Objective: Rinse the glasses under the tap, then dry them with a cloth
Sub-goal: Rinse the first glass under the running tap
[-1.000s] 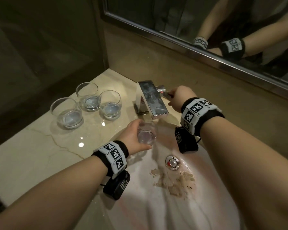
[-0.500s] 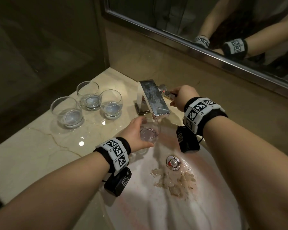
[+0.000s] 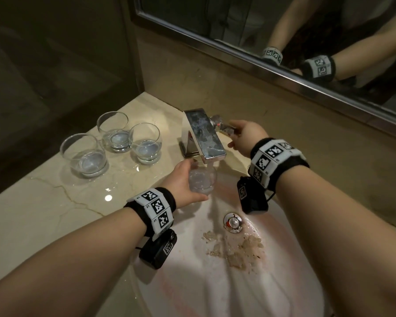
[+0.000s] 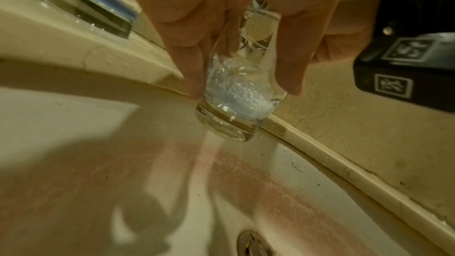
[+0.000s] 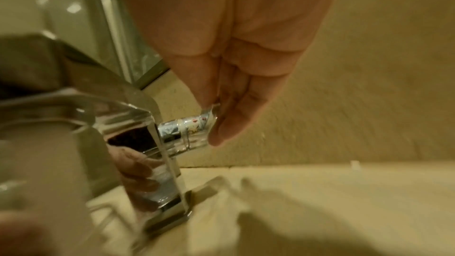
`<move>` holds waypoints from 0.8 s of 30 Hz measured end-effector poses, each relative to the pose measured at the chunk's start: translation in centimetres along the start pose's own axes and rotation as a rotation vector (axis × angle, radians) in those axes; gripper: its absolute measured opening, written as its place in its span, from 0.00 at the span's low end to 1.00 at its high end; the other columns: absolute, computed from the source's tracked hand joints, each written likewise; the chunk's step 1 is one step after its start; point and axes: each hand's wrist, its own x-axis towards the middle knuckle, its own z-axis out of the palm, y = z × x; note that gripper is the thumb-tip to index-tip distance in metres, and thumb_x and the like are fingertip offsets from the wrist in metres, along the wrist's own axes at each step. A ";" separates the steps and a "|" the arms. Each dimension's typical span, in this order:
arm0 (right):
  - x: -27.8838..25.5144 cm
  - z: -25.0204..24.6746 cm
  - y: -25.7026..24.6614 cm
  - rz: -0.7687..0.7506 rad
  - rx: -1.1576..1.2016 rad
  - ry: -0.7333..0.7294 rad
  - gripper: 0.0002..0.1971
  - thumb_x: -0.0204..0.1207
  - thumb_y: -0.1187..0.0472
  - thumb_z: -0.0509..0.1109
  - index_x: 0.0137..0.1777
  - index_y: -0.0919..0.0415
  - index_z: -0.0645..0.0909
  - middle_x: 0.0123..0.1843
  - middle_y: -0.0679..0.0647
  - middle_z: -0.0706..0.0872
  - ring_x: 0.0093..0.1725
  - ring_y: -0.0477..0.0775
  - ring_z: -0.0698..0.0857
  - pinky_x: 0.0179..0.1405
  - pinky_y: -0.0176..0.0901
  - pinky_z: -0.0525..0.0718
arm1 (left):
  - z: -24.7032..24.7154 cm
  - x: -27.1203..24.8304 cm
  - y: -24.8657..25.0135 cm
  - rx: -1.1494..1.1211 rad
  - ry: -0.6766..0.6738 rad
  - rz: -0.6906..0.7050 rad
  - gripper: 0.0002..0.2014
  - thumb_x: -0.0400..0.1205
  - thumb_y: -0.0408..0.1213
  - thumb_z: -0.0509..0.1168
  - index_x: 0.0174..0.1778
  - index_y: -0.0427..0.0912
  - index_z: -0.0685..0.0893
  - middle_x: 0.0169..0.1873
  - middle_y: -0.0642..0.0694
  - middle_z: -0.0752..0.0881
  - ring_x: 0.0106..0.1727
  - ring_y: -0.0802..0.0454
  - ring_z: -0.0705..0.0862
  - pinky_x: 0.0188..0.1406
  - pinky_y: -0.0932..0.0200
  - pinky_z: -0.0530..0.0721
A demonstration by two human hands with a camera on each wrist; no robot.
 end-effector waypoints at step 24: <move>-5.9 10.4 5.4 -0.109 0.470 -0.173 0.48 0.64 0.62 0.82 0.77 0.52 0.53 0.64 0.49 0.75 0.63 0.52 0.80 0.68 0.50 0.78 | 0.2 -0.8 -0.9 -0.295 -0.013 -0.079 0.58 0.59 0.42 0.84 0.80 0.40 0.56 0.76 0.42 0.66 0.75 0.49 0.69 0.76 0.50 0.69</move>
